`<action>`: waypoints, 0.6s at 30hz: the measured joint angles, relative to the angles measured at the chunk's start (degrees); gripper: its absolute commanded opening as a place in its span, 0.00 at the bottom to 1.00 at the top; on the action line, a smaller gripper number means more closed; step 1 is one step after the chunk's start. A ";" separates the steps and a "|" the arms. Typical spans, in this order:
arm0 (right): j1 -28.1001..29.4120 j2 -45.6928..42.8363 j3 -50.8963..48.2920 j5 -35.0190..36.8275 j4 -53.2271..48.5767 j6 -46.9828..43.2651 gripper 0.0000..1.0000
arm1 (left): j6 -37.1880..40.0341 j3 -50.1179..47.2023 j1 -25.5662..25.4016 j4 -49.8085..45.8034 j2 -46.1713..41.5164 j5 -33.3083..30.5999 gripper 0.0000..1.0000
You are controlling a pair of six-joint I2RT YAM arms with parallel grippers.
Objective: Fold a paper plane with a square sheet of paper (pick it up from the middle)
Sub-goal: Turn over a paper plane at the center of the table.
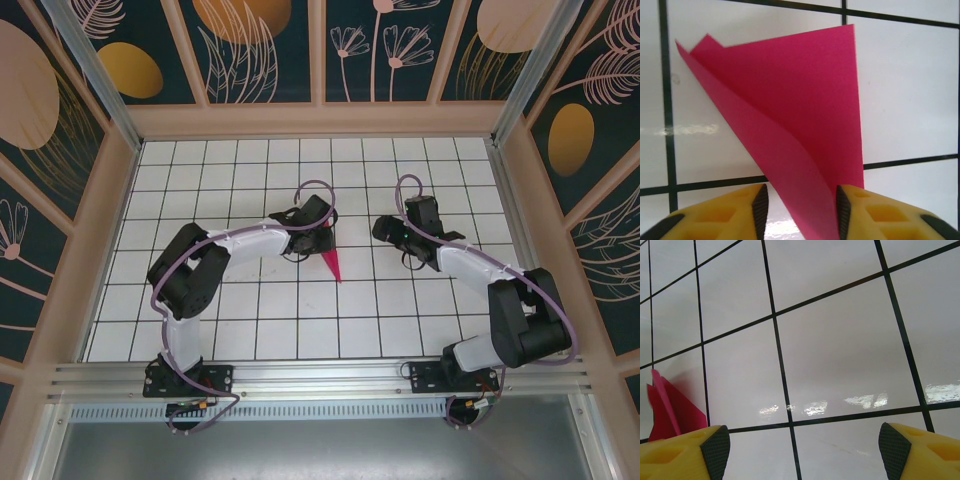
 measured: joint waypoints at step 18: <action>0.02 -0.90 -0.59 -4.98 0.55 1.81 0.77 | -4.33 -11.17 0.00 7.23 -9.18 -1.53 0.00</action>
